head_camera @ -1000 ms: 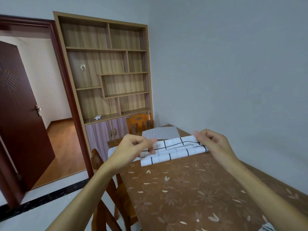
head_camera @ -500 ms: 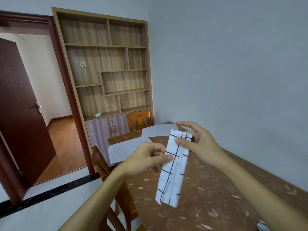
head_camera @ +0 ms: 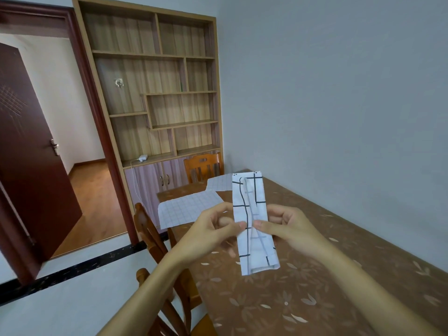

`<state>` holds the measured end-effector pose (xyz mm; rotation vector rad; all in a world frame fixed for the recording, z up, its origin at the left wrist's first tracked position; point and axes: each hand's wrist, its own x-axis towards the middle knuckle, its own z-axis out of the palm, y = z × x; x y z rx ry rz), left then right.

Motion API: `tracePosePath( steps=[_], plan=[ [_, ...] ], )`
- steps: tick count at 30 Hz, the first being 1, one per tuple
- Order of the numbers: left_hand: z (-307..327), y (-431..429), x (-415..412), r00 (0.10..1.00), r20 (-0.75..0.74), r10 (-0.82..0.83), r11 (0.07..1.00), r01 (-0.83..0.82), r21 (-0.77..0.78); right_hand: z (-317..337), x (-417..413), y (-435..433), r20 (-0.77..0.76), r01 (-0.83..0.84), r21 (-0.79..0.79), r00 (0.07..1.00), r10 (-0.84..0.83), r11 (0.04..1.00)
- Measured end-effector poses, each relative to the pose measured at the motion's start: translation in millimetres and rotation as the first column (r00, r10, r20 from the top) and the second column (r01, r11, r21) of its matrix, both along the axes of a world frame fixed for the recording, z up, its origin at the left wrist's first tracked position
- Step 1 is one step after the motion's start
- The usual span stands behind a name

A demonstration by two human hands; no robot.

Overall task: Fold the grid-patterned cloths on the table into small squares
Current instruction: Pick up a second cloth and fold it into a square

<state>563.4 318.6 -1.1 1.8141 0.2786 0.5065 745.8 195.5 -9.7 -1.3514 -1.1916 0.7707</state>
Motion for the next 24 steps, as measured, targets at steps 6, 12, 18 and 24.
tracePosePath(
  steps=[6,12,18,24],
  plan=[
    [-11,1,3,0.997,0.052,0.054,0.99,-0.047,-0.132,-16,-1,5,-0.219,0.005,0.048,0.976,0.006,0.999],
    [-31,-1,11,0.982,0.115,0.152,0.963,-0.121,-0.241,-38,-2,12,-0.387,-0.038,0.061,0.92,0.059,0.997],
    [-56,6,15,0.992,0.024,0.126,0.921,-0.108,-0.373,-58,-1,15,-0.444,-0.035,0.031,0.895,0.045,0.999],
    [-79,11,17,0.979,-0.006,0.201,0.943,-0.196,-0.27,-72,-1,17,-0.172,0.095,-0.09,0.979,-0.11,0.991]
  ],
)
